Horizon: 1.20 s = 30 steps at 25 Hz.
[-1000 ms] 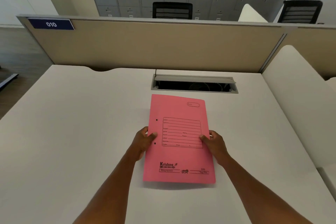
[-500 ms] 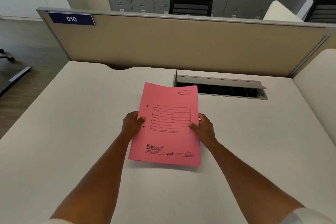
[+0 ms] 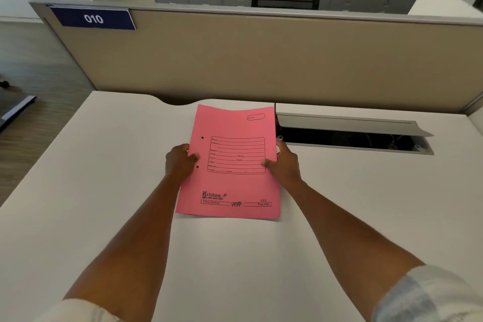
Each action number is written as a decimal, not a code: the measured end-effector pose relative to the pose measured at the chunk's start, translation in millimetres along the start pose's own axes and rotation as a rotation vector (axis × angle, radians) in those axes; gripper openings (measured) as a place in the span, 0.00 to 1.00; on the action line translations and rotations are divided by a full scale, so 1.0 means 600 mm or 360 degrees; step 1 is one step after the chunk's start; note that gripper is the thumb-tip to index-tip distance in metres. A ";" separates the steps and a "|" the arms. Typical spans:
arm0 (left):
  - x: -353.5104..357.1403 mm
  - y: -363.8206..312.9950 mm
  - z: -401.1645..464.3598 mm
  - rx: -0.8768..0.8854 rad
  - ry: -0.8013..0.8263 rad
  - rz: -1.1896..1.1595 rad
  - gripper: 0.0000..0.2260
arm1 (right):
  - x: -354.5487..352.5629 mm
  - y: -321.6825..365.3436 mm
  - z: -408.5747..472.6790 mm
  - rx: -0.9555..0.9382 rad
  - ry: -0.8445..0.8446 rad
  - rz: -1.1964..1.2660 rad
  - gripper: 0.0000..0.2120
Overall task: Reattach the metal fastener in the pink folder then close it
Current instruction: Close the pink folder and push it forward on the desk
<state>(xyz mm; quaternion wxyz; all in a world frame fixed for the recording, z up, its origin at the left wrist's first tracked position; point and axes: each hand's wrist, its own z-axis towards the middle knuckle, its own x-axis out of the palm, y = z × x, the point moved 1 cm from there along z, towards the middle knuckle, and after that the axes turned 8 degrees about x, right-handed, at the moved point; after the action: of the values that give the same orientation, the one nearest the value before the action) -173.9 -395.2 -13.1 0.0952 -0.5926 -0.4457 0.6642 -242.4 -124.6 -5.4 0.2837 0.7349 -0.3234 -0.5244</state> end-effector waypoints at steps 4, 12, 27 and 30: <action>0.011 0.006 0.033 0.0041 -0.0037 0.0044 0.12 | 0.024 0.004 0.035 0.0030 -0.0062 -0.0063 0.25; 0.019 -0.006 0.052 0.0095 -0.0026 0.0131 0.10 | 0.029 0.002 0.057 0.0038 -0.0256 -0.0270 0.18; 0.037 -0.039 0.024 0.0165 -0.0069 0.0526 0.16 | 0.027 -0.004 0.043 -0.0030 -0.0327 -0.0624 0.30; 0.052 -0.045 0.003 0.0362 -0.0080 0.0696 0.21 | 0.025 -0.002 0.024 -0.0096 -0.0354 -0.0687 0.27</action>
<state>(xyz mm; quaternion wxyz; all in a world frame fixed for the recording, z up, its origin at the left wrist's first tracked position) -195.0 -360.1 -16.2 0.0043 -0.6437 -0.2315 0.7294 -252.4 -136.4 -19.4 0.1495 0.7159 -0.1721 -0.6599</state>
